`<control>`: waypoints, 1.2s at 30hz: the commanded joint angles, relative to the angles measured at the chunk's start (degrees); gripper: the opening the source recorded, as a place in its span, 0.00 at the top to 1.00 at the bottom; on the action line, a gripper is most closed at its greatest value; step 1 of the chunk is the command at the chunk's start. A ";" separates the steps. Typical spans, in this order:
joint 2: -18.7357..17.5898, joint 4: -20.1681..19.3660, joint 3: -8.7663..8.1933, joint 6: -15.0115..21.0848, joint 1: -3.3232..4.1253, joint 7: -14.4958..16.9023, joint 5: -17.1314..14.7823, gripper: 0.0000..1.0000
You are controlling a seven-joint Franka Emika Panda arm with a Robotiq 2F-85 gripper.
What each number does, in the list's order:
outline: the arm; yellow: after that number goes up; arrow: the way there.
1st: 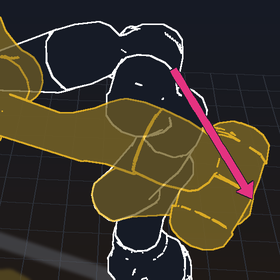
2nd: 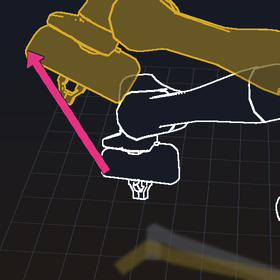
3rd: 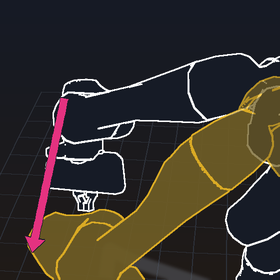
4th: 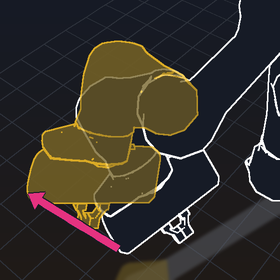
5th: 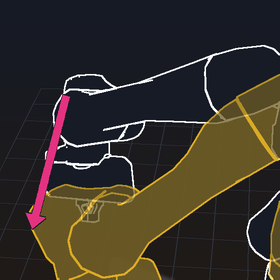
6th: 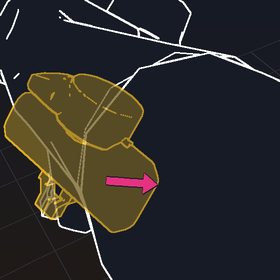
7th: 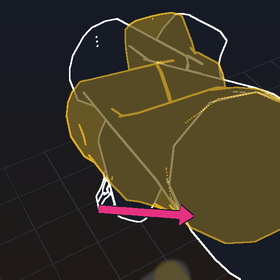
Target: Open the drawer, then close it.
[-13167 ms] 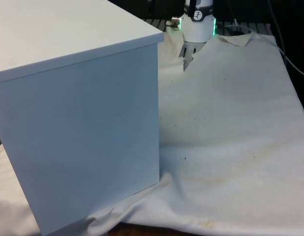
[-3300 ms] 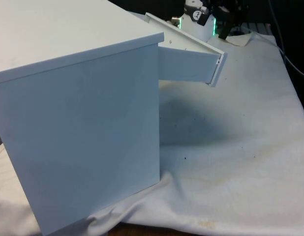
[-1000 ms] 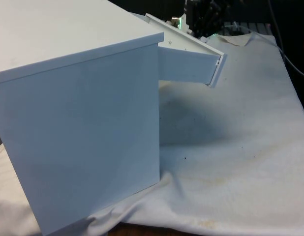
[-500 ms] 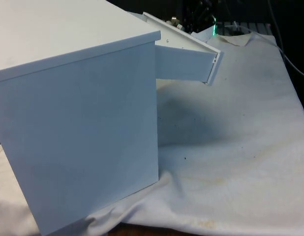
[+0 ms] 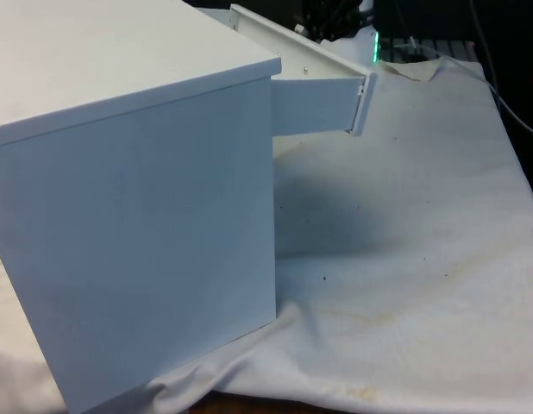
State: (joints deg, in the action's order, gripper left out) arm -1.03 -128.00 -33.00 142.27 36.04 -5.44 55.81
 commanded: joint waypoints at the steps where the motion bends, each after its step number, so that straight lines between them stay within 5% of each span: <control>1: 0.34 0.11 0.00 -0.40 -0.06 1.03 -0.74 1.00; 22: -1.43 3.61 -2.52 0.52 -0.46 2.69 -0.86 1.00; 25: -1.38 3.72 -2.58 -0.06 -0.06 1.83 -0.23 1.00; 26: -2.12 4.24 -3.09 0.97 -0.52 2.69 -0.86 1.00; 33: -2.92 5.27 -3.84 0.80 -0.23 1.83 -0.29 1.00; 36: -3.84 5.90 -4.41 1.95 -0.74 2.69 -0.92 1.00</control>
State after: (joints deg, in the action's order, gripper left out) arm -4.47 -122.15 -37.30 143.30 35.81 -3.61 55.52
